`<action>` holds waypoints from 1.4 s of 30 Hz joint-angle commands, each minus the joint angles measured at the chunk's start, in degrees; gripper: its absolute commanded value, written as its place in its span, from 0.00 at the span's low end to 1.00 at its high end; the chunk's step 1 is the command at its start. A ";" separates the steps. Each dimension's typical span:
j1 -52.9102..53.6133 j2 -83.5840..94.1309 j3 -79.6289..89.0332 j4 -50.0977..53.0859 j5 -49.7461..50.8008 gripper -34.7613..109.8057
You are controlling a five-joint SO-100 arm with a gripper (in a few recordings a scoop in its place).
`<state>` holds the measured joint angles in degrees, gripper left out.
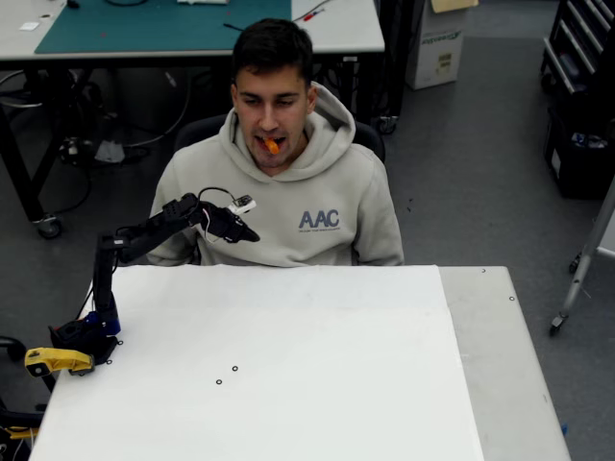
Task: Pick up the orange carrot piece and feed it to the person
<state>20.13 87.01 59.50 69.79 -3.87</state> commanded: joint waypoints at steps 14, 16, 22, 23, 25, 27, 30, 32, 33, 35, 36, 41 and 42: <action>-7.56 42.98 56.87 0.00 2.90 0.24; -8.96 47.64 62.49 0.00 2.90 0.24; -13.97 60.91 77.70 -2.72 2.90 0.24; -14.68 63.02 80.51 -4.04 2.90 0.24; -15.38 66.88 86.40 -6.86 2.90 0.24; -15.73 70.40 92.55 -9.58 2.90 0.24; -15.82 75.23 100.46 -13.01 2.20 0.24; -15.73 78.05 104.41 -14.85 2.11 0.24; -15.73 79.45 105.73 -14.94 2.11 0.24; -15.91 81.91 108.11 -15.21 2.11 0.24; -15.91 83.06 108.54 -15.12 2.11 0.24; -15.91 87.63 108.54 -12.66 2.20 0.24; -15.91 88.24 108.54 -11.87 2.20 0.24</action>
<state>4.04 172.00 169.01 56.07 -0.70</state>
